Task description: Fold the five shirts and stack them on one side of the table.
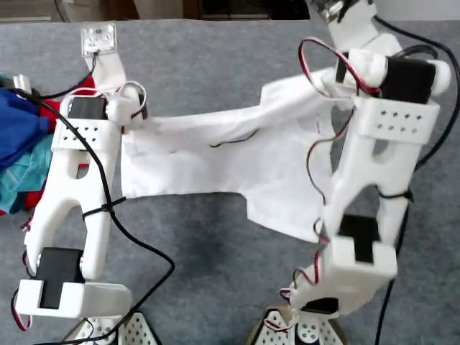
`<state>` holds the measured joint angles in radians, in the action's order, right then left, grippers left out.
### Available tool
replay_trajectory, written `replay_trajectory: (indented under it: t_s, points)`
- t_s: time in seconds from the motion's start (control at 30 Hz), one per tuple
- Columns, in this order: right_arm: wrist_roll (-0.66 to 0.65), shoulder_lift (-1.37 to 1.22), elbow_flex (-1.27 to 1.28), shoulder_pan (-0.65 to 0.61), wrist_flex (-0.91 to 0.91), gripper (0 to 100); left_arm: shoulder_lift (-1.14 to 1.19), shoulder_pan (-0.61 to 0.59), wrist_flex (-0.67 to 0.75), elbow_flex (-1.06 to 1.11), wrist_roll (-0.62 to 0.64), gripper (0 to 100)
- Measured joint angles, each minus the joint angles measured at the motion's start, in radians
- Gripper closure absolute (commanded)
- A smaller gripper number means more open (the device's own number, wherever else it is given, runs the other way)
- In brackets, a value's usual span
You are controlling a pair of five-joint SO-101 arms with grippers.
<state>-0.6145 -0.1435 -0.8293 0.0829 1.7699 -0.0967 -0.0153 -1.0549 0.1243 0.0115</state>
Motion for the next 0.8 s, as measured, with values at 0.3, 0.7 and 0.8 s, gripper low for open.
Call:
replay_trajectory:
  t_s: [0.3,0.7,0.8]
  points:
    - [-0.012,0.247,0.776,0.021,-0.362,99.8,0.0,0.02,-0.16,0.005,0.0,98]
    - [-0.091,0.537,1.458,0.026,-0.671,99.8,0.0,0.057,-0.175,0.198,-0.124,98]
    - [-0.091,0.585,1.53,0.026,-0.709,99.8,0.0,0.077,-0.173,0.212,-0.133,98]
